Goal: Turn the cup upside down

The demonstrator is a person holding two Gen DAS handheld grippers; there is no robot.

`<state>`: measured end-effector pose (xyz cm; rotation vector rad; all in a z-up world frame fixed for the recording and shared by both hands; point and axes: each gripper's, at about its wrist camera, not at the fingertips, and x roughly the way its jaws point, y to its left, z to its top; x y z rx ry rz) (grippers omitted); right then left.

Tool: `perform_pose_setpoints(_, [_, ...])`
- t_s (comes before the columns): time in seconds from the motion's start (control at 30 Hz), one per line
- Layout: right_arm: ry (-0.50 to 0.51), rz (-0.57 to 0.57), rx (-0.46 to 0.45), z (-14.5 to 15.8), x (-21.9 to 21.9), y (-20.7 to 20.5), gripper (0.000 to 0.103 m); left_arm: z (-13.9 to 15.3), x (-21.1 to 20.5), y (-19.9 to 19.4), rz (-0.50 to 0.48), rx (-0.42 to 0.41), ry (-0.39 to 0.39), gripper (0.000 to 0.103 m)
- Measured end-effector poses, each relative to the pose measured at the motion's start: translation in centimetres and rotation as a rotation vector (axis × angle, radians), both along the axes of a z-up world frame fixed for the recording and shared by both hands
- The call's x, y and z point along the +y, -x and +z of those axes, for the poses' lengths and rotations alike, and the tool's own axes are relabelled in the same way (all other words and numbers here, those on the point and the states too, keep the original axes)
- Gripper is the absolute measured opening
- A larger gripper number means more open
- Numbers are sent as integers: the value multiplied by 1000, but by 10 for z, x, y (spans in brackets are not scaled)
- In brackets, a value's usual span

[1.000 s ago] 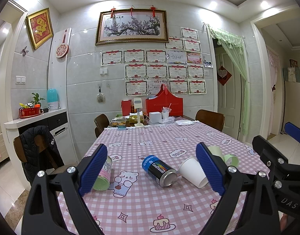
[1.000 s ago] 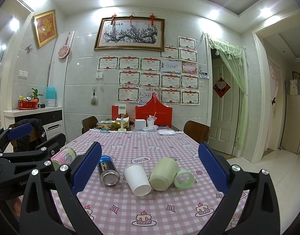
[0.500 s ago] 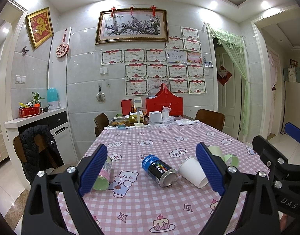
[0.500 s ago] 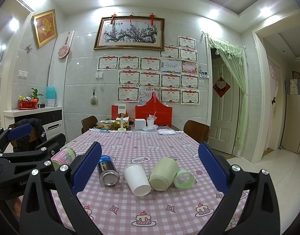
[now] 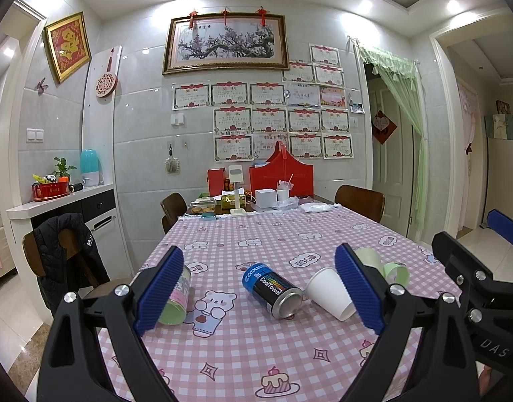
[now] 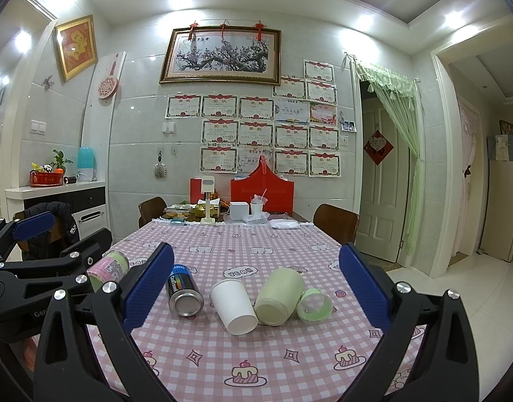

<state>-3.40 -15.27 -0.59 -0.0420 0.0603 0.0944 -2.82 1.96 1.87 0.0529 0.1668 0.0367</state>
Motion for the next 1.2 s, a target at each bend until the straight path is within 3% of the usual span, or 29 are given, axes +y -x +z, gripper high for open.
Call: perform_pose_setpoints(1.2, [-1,-1,7,-3,-1,-2,95,-4,-3,-5,-3,12,-3,90])
